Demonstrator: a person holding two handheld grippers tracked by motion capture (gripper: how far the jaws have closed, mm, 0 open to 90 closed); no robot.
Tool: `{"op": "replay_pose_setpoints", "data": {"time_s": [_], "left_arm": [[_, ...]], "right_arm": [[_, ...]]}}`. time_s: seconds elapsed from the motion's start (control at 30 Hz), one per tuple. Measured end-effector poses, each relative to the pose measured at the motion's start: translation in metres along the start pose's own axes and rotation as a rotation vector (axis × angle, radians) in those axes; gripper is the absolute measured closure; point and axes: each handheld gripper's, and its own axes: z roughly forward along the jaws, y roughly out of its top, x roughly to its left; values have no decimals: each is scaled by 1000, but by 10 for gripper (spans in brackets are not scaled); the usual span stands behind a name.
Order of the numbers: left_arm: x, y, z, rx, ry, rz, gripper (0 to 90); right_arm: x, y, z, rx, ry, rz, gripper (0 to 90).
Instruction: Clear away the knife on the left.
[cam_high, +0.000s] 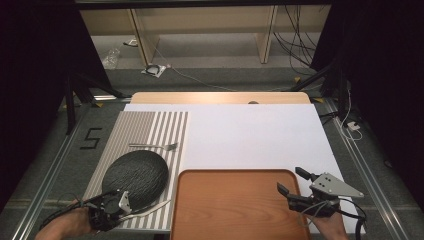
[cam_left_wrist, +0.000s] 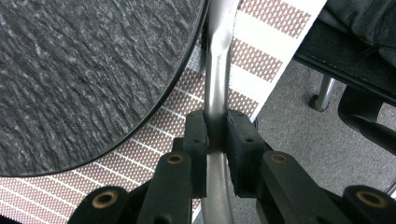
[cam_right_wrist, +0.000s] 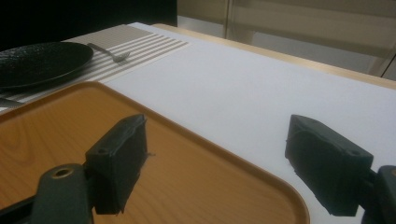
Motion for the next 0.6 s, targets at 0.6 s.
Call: {"op": "replay_pose_setpoints", "data": {"time_s": [0.6], "left_arm": [[-13,-5,-12,-70,27,-40,794]], "right_arm": [[0,-1,1,4,2,1,223]]}}
